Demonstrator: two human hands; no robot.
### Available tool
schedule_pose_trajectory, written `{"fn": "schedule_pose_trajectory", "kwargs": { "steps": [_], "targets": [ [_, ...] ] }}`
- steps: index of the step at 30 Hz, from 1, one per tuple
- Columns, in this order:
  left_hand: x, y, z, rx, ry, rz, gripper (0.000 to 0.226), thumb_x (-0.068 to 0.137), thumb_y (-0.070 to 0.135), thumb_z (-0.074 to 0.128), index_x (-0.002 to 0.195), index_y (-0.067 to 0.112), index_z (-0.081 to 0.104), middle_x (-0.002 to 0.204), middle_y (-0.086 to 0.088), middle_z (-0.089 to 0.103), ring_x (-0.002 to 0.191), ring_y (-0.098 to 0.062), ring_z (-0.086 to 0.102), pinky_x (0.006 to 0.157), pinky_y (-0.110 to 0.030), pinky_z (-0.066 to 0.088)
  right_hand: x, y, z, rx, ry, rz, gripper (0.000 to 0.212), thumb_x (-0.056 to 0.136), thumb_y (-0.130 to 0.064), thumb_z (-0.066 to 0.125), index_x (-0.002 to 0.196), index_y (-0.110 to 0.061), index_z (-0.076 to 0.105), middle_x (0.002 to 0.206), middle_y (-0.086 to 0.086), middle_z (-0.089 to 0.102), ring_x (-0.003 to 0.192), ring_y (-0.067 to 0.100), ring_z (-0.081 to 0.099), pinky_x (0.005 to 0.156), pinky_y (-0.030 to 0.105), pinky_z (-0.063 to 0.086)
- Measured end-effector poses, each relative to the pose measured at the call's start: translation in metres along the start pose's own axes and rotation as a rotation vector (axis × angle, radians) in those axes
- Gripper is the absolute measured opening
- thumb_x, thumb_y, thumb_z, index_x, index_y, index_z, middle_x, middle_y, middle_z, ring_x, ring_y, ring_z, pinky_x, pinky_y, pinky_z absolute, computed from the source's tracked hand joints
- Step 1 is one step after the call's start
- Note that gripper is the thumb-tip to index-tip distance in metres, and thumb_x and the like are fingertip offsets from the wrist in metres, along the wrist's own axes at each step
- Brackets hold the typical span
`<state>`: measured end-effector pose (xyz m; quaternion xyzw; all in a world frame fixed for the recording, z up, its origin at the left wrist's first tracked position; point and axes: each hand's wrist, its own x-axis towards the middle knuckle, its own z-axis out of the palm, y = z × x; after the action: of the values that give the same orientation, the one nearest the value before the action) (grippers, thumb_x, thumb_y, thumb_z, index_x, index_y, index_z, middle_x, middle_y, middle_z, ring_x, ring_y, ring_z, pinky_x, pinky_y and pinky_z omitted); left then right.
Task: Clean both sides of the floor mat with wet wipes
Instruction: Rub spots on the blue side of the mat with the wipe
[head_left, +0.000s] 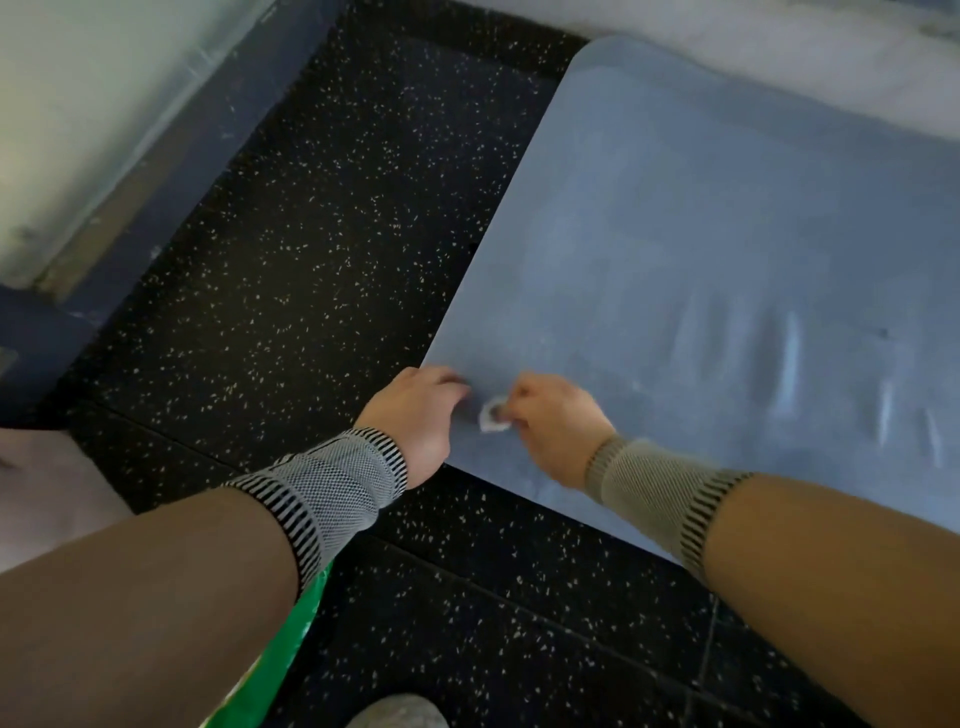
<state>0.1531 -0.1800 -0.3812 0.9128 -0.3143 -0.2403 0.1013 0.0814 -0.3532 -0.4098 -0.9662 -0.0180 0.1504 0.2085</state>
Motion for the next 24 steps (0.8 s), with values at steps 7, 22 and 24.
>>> {"fn": "schedule_pose_trajectory", "kwargs": {
  "steps": [7, 22, 24],
  "targets": [
    [-0.002, 0.005, 0.006, 0.086, -0.038, 0.055, 0.055, 0.094, 0.009, 0.049, 0.147, 0.019, 0.038, 0.153, 0.006, 0.026, 0.140, -0.015, 0.022, 0.115, -0.030, 0.026, 0.028, 0.038, -0.030, -0.030, 0.153, 0.102, 0.032, 0.095, -0.011, 0.046, 0.119, -0.019, 0.065, 0.115, 0.011, 0.054, 0.104, 0.030, 0.054, 0.084, 0.030, 0.039],
    [-0.007, 0.002, 0.008, 0.120, -0.031, 0.103, 0.054, 0.095, 0.008, 0.045, 0.147, 0.016, 0.036, 0.155, 0.007, 0.024, 0.141, -0.012, 0.020, 0.113, -0.025, 0.024, 0.044, 0.038, -0.035, 0.004, 0.199, 0.189, 0.032, 0.095, -0.011, 0.045, 0.122, -0.014, 0.060, 0.116, 0.010, 0.053, 0.105, 0.029, 0.054, 0.083, 0.029, 0.042],
    [-0.006, 0.002, 0.007, 0.117, -0.015, 0.098, 0.053, 0.095, 0.008, 0.046, 0.147, 0.016, 0.037, 0.154, 0.007, 0.026, 0.140, -0.012, 0.022, 0.113, -0.025, 0.023, 0.046, 0.024, -0.026, -0.010, 0.103, 0.152, 0.030, 0.095, -0.014, 0.046, 0.122, -0.013, 0.059, 0.116, 0.009, 0.053, 0.104, 0.027, 0.055, 0.087, 0.030, 0.045]
  ]
}}
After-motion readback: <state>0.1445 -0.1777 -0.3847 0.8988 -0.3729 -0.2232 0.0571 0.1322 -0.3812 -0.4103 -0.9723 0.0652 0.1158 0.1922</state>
